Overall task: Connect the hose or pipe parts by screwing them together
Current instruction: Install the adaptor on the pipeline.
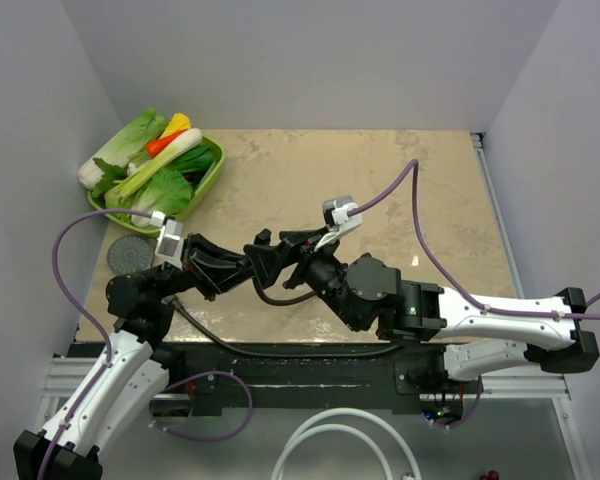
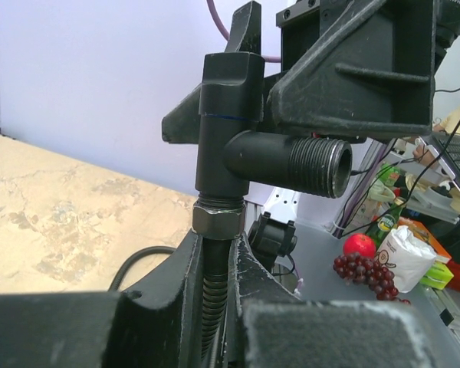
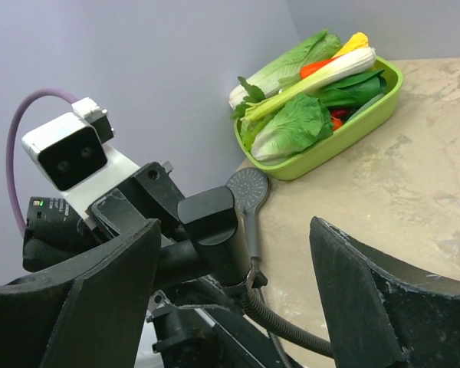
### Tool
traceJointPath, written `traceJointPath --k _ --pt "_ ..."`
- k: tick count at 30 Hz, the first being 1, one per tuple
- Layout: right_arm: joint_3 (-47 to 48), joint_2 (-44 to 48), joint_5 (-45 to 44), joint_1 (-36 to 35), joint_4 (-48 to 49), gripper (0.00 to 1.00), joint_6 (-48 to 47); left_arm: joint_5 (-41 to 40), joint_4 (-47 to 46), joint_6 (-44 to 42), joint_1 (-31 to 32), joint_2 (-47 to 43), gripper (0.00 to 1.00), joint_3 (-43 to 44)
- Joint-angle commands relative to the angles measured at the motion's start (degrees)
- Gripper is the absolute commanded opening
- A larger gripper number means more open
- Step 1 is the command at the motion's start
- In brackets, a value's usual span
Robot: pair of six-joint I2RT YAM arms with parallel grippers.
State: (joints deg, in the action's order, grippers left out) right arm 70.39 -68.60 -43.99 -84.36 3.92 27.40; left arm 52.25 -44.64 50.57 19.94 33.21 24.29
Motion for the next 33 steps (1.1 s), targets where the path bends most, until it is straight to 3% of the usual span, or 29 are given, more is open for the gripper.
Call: traceJointPath --k 1,11,13,16,17,18,21,27,29,33 --pt "1.68 2.59 -2.07 -0.28 0.29 0.82 -0.59 -1.54 -4.93 1.38 -0.26 -0.87 0.0 -0.12" --pt "5.46 2.58 -2.15 -0.19 -0.14 0.78 -6.38 -1.62 -6.51 4.18 -0.26 -1.74 0.0 0.05" --pt "5.81 4.25 -2.33 -0.28 -0.06 0.67 -8.32 -2.32 -7.12 4.89 -0.34 -1.83 0.0 -0.04" --pt "6.69 7.16 0.47 -0.19 -0.93 0.26 -12.27 -2.76 -7.91 6.3 -0.43 -1.92 0.0 -0.12" --pt "7.04 7.6 2.05 -0.19 -1.63 0.04 -13.93 -2.94 -7.83 6.39 -0.43 -1.92 0.0 -0.04" --pt "8.52 7.69 4.24 -0.19 -3.73 0.0 -15.08 -2.94 -7.91 6.3 -0.43 -1.84 0.0 -0.12" --pt "13.27 6.29 9.61 -0.28 -13.37 0.0 -18.87 -3.03 -7.83 6.3 -0.43 -1.75 0.0 0.05" --pt "16.62 7.25 16.63 -0.28 -19.91 0.0 -22.82 -3.03 -7.56 6.56 -0.61 -1.57 0.0 0.14" --pt "18.98 6.03 25.64 -0.19 -22.37 0.0 -25.71 -3.12 -7.3 6.47 -0.7 -1.48 0.0 0.23" --pt "23.73 0.67 35.54 -0.28 -31.23 0.0 -30.82 -3.21 -7.48 6.47 -0.78 -1.22 0.0 0.4"
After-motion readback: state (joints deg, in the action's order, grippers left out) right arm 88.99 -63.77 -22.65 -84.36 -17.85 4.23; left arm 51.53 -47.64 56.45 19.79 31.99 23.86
